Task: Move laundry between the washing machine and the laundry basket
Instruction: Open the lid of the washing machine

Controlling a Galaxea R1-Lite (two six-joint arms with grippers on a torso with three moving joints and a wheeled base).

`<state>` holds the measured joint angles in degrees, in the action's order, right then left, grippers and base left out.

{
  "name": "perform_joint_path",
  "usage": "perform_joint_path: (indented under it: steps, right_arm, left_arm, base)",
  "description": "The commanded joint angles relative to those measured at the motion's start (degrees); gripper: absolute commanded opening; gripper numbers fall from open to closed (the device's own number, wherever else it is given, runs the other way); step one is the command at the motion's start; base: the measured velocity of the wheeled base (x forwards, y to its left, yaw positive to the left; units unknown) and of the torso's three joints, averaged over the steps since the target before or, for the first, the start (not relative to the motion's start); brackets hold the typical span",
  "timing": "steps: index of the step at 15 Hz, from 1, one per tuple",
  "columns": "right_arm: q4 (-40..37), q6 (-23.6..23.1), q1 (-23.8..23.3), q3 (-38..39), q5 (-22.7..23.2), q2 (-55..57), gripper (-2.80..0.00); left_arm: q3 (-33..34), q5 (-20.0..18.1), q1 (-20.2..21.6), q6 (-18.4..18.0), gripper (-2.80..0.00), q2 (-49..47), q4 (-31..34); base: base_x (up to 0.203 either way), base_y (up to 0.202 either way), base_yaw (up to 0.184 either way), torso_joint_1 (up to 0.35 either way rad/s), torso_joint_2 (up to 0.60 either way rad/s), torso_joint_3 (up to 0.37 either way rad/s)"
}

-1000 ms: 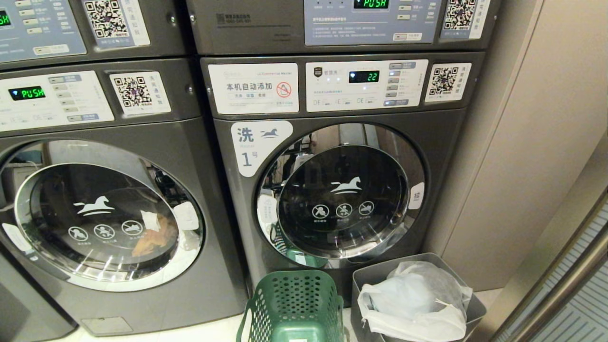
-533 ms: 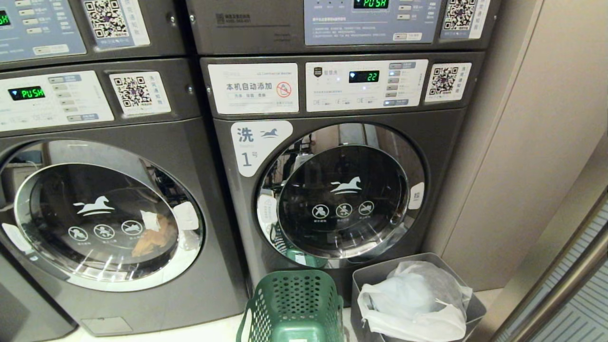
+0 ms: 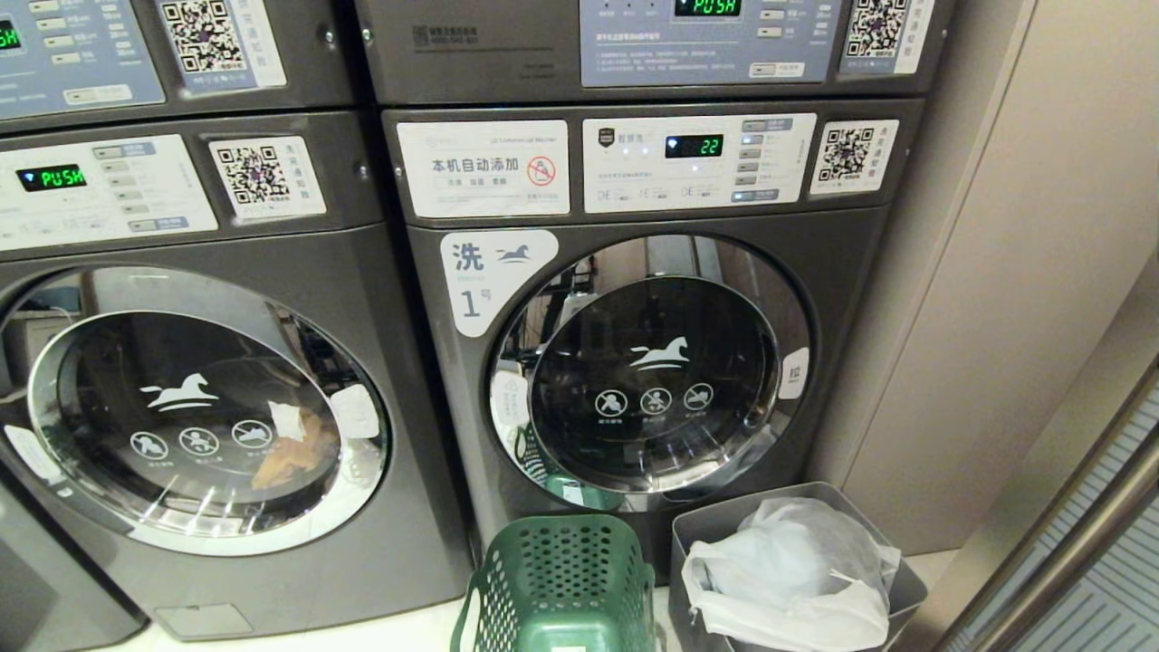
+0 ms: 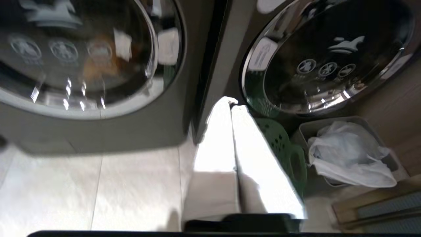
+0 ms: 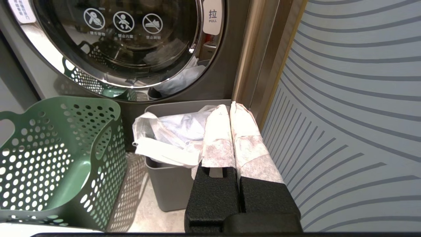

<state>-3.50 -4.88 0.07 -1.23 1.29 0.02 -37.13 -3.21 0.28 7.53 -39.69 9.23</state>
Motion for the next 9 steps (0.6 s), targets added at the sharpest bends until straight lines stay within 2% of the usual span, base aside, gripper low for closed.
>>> perform_joint_path:
  steps: [1,2,4,6,8,9]
  right_arm:
    - [-0.1,-0.04,0.01,0.0,0.03,-0.02,-2.8]
    - [-0.1,-0.04,0.01,0.0,0.03,0.03,-2.8]
    - [-0.1,-0.04,0.01,0.0,0.03,0.06,-2.8]
    - [-0.1,-0.04,0.01,0.0,0.03,-0.01,-2.8]
    - [-0.1,-0.04,0.01,0.0,0.03,0.06,-2.8]
    - [-0.1,-0.04,0.01,0.0,0.03,0.06,-2.8]
  left_arm:
    - [-1.15,-0.11,0.44,1.59,-0.47,-17.62,-1.22]
    - [-0.96,-0.15,0.69,2.45,0.0,-22.54,-3.52]
    - [1.05,-0.25,1.19,2.89,0.0,-28.68,-9.62]
    - [3.68,-1.68,2.58,3.45,0.0,-29.42,-11.24]
    - [5.34,-7.4,7.89,3.16,0.0,-31.47,-13.13]
    - [6.1,-10.28,11.07,2.77,0.0,-34.54,-16.07]
  base:
    - [0.0,0.0,0.0,0.0,0.0,0.0]
    - [0.0,0.0,0.0,0.0,0.0,0.0]
    - [0.0,0.0,0.0,0.0,0.0,0.0]
    - [0.0,0.0,0.0,0.0,0.0,0.0]
    - [0.0,0.0,0.0,0.0,0.0,0.0]
    - [0.0,0.0,0.0,0.0,0.0,0.0]
